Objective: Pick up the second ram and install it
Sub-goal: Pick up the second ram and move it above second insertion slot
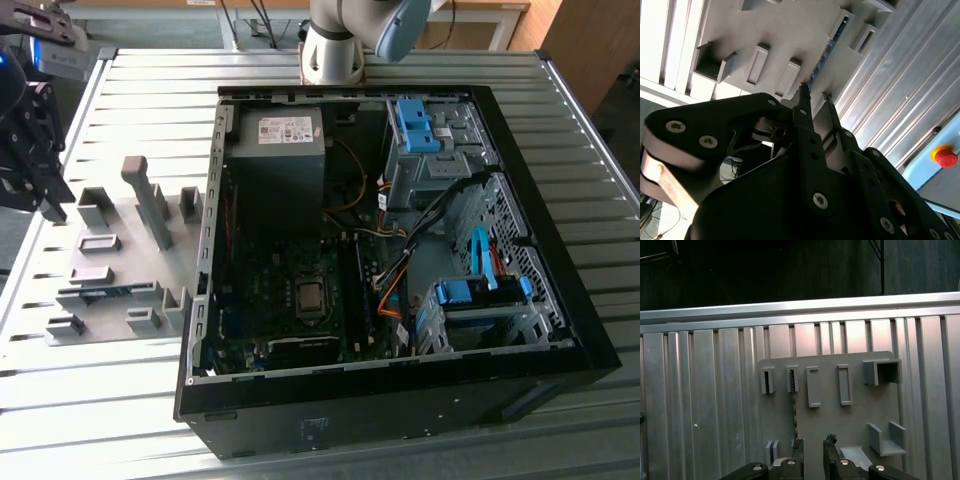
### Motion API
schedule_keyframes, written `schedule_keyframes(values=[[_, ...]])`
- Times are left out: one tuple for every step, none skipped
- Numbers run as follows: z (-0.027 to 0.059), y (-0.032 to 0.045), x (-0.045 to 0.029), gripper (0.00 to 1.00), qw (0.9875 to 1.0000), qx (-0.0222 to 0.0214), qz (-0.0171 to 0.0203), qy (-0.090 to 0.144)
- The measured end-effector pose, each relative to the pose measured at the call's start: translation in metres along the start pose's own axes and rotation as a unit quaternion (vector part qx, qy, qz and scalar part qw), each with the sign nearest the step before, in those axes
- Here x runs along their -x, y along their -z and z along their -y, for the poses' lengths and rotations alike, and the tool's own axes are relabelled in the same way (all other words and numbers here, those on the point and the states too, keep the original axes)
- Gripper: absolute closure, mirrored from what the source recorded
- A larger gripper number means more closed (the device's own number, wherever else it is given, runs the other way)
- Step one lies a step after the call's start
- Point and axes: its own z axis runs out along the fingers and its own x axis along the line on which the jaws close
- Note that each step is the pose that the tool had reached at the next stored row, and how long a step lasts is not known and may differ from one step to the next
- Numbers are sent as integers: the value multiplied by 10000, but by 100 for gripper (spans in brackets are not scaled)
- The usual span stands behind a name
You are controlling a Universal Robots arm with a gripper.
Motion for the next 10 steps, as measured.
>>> schedule_keyframes(values=[[0,-8,-3,70,10000,0,1,0],[0,-16,-5,70,10000,0,1,-1],[0,-25,-7,70,10000,1,0,-1],[0,-37,-9,70,10000,1,0,0],[1,-51,-10,70,10000,0,0,-1],[0,-65,-10,70,10000,1,0,-2],[1,-78,-12,70,10000,0,0,-2],[1,-90,-13,70,10000,0,0,-3],[1,-103,-13,70,10000,0,1,-6],[1,-117,-13,70,10000,0,0,-7]])
